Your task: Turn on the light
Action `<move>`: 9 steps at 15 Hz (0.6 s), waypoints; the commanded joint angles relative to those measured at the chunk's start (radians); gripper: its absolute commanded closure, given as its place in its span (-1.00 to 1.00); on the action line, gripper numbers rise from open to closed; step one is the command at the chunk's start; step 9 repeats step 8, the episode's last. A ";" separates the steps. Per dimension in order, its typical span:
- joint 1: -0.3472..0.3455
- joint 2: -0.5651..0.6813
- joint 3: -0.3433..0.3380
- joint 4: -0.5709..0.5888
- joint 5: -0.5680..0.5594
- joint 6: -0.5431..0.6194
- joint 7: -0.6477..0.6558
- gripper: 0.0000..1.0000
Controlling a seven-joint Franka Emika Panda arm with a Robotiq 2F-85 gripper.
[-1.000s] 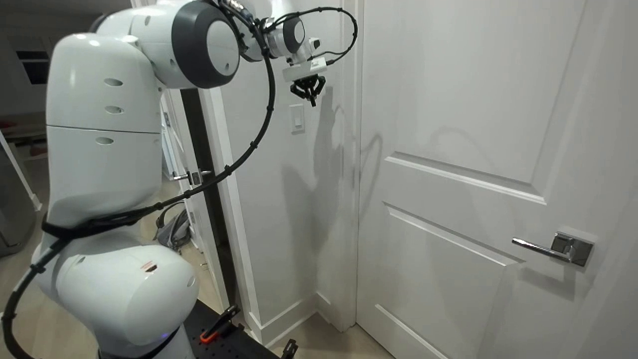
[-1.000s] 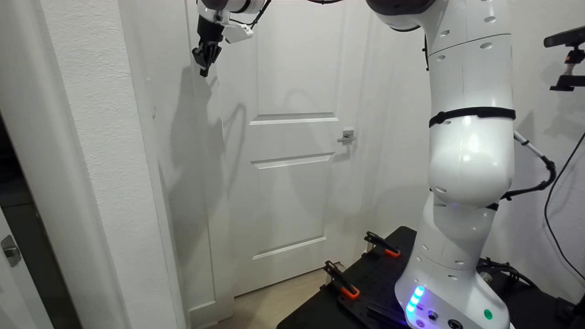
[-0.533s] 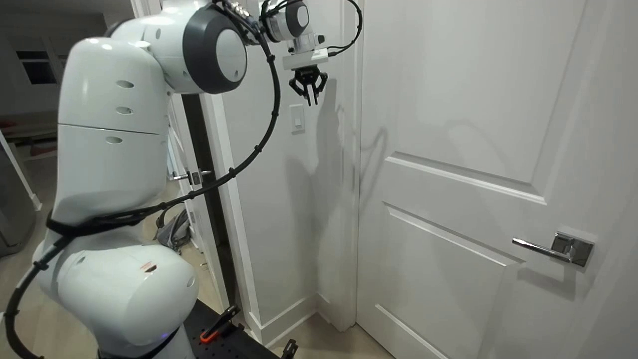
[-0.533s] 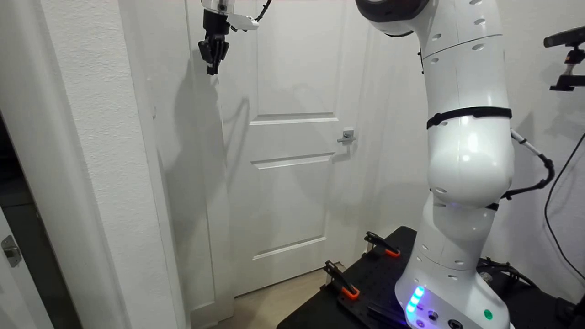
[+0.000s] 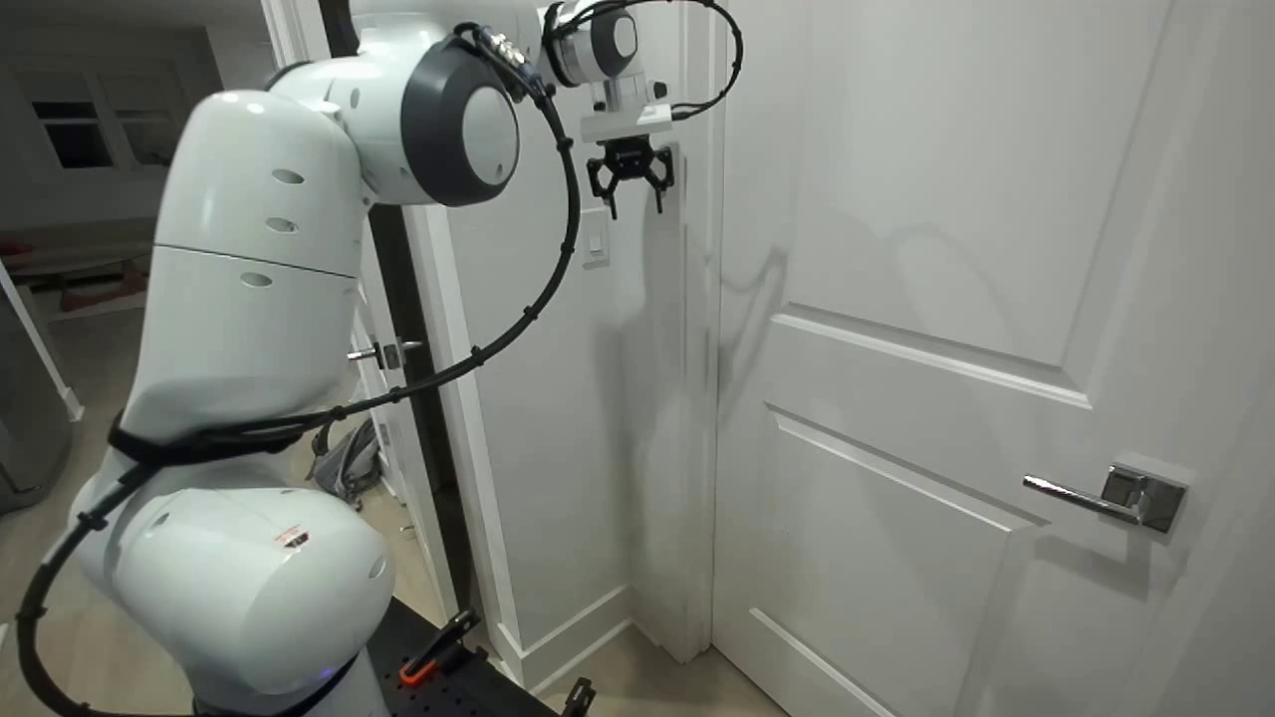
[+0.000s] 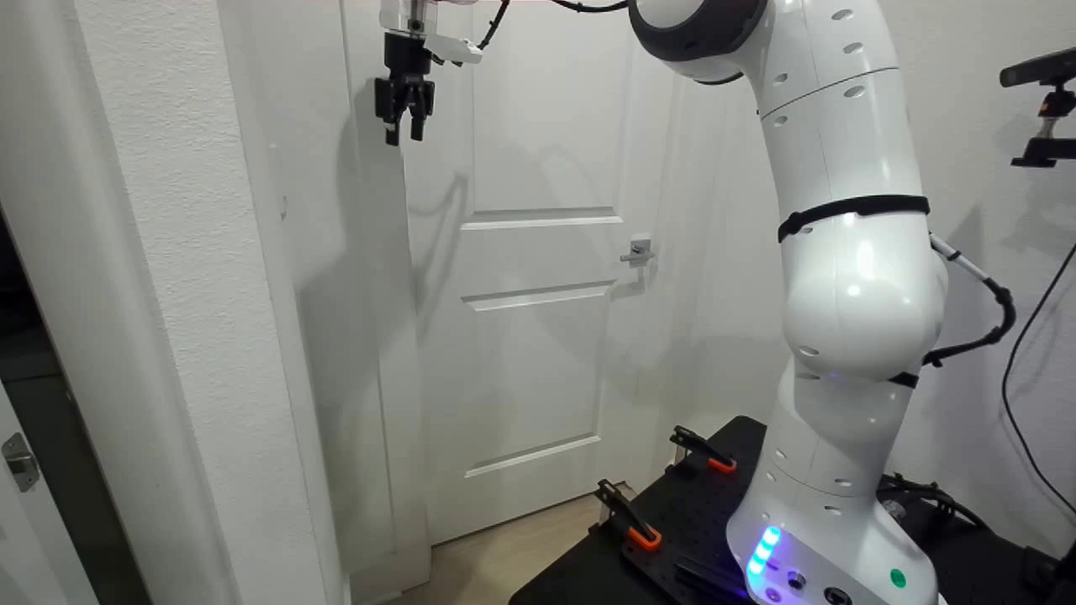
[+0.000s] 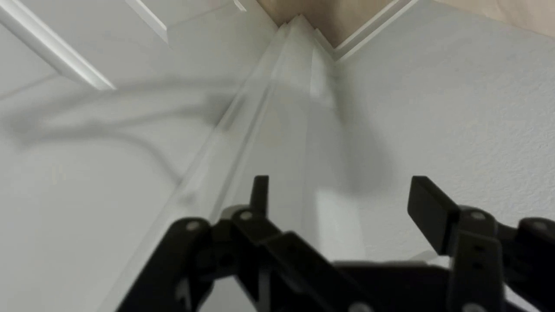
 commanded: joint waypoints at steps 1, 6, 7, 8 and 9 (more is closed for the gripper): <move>-0.009 0.041 0.002 0.086 0.021 -0.069 -0.003 -1.00; -0.010 0.033 0.000 0.061 0.010 -0.070 0.000 -1.00; -0.011 0.035 0.000 0.062 0.012 -0.073 0.000 -1.00; -0.011 0.035 0.000 0.062 0.012 -0.072 0.000 -1.00; -0.011 0.035 0.000 0.062 0.012 -0.072 0.000 -1.00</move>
